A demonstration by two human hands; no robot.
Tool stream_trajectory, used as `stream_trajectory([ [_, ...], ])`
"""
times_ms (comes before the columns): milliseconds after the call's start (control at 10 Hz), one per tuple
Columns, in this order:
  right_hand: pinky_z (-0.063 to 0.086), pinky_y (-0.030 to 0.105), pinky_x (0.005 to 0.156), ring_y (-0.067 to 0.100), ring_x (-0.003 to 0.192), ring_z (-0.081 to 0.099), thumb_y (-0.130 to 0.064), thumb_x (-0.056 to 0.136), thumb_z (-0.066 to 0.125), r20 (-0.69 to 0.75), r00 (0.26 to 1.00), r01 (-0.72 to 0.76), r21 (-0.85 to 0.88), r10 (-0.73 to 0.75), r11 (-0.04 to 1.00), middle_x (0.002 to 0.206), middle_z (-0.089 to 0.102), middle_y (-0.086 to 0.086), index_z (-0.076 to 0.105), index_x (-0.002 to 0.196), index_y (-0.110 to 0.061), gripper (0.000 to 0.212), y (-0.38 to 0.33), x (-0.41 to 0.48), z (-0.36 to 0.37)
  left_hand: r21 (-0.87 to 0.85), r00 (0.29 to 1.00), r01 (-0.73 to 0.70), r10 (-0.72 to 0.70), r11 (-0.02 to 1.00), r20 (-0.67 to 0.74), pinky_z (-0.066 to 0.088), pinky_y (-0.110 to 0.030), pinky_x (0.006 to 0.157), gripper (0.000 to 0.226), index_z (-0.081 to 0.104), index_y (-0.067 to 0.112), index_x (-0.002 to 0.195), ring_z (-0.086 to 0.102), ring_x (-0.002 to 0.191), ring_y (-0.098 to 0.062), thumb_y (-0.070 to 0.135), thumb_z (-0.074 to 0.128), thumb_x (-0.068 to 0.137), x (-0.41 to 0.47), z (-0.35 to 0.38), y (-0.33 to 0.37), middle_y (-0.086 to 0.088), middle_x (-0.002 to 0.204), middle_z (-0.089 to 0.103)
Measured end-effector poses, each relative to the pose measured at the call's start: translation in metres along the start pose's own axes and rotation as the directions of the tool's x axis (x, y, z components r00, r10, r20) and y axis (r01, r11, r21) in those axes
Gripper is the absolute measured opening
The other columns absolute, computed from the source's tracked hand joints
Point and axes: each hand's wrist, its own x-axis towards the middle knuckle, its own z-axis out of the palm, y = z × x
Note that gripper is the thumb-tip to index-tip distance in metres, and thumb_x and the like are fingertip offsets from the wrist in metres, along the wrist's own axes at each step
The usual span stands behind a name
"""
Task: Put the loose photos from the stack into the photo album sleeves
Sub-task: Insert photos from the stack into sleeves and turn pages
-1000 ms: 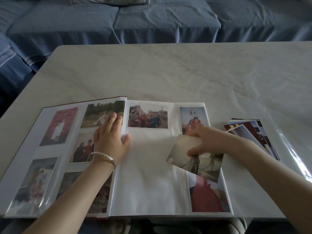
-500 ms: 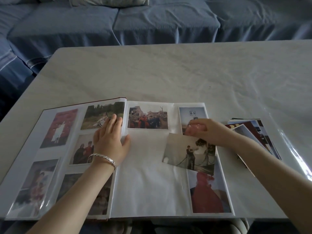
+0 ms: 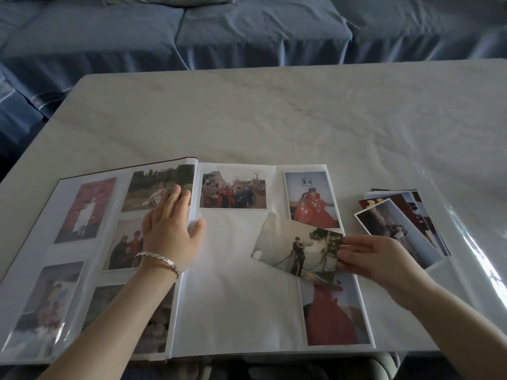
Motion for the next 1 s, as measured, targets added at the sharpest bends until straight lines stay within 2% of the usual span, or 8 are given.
stream_trajectory([
  [100,0.052,0.018,0.049,0.015,0.056,0.068,0.005,0.081,0.064,-0.083,0.994,0.08,0.023,-0.078,0.997,0.067,0.072,0.006,0.068,0.079,-0.01,0.016,0.004,0.0,0.012,-0.001,1.0,-0.003,0.003,1.0,0.0,0.006,-0.035,0.114,0.06,0.026,0.017,0.147,0.009,0.145,-0.017,0.031,0.048,0.094,0.0,0.0,0.0,0.001,0.157,0.012],
  [200,0.052,0.021,0.046,0.019,0.057,0.069,0.0,0.085,0.062,-0.084,0.989,0.121,0.007,-0.12,0.993,0.068,0.072,0.007,0.07,0.081,-0.018,0.02,0.004,-0.001,0.02,-0.003,1.0,-0.003,0.003,1.0,0.003,0.006,-0.036,0.115,0.06,0.025,0.017,0.147,0.009,0.145,-0.018,0.031,0.048,0.094,0.0,0.0,0.0,0.001,0.157,0.012],
  [300,0.053,0.021,0.049,0.018,0.059,0.07,0.002,0.086,0.059,-0.087,0.976,0.189,-0.112,-0.199,0.976,0.067,0.072,0.003,0.072,0.084,-0.021,0.026,0.005,-0.001,0.02,0.0,1.0,-0.008,0.008,1.0,0.002,0.006,-0.035,0.115,0.06,0.025,0.017,0.147,0.008,0.145,-0.017,0.032,0.047,0.094,0.0,0.0,-0.001,0.001,0.157,0.012],
  [500,0.053,0.017,0.049,0.011,0.053,0.067,0.005,0.086,0.058,-0.057,0.982,0.158,-0.258,-0.178,0.953,0.058,0.069,-0.003,0.066,0.072,-0.02,0.029,-0.005,0.01,0.003,0.002,1.0,-0.006,0.006,1.0,-0.001,0.006,-0.035,0.115,0.06,0.024,0.017,0.148,0.008,0.145,-0.017,0.032,0.047,0.094,0.0,0.001,0.0,0.002,0.157,0.012],
  [700,0.048,0.013,0.044,0.004,0.047,0.063,0.007,0.084,0.06,0.037,0.985,0.172,-0.272,-0.168,0.947,0.057,0.066,-0.002,0.067,0.088,-0.008,0.017,-0.022,0.027,0.015,0.005,1.0,0.0,0.0,1.0,0.0,0.005,-0.035,0.115,0.06,0.023,0.018,0.148,0.007,0.145,-0.017,0.031,0.046,0.094,0.0,0.001,0.0,0.001,0.157,0.01],
  [800,0.05,0.016,0.046,0.006,0.051,0.065,0.003,0.085,0.06,0.098,0.987,0.149,-0.298,-0.125,0.943,0.054,0.067,-0.006,0.068,0.081,-0.008,0.014,-0.021,0.037,0.039,0.016,1.0,-0.013,0.013,1.0,-0.007,0.006,-0.036,0.114,0.06,0.025,0.016,0.147,0.008,0.145,-0.018,0.031,0.047,0.094,0.0,0.001,0.001,0.0,0.157,0.012],
  [900,0.058,0.028,0.064,0.017,0.066,0.069,-0.004,0.086,0.063,0.12,0.978,0.206,-0.41,-0.171,0.889,0.074,0.071,0.005,0.071,0.088,-0.007,0.009,-0.018,0.043,0.061,0.021,1.0,-0.022,0.022,1.0,-0.01,0.008,-0.035,0.114,0.059,0.025,0.016,0.147,0.008,0.145,-0.017,0.029,0.047,0.094,-0.001,0.001,0.0,0.0,0.157,0.012],
  [1000,0.054,0.021,0.053,0.01,0.059,0.067,-0.005,0.085,0.064,0.141,0.973,0.223,-0.397,-0.181,0.89,0.076,0.07,0.006,0.07,0.086,-0.009,0.007,-0.015,0.041,0.071,0.014,1.0,-0.021,0.022,1.0,-0.014,0.008,-0.035,0.114,0.058,0.025,0.016,0.147,0.008,0.145,-0.017,0.028,0.045,0.095,-0.001,0.001,0.0,0.0,0.157,0.012],
])
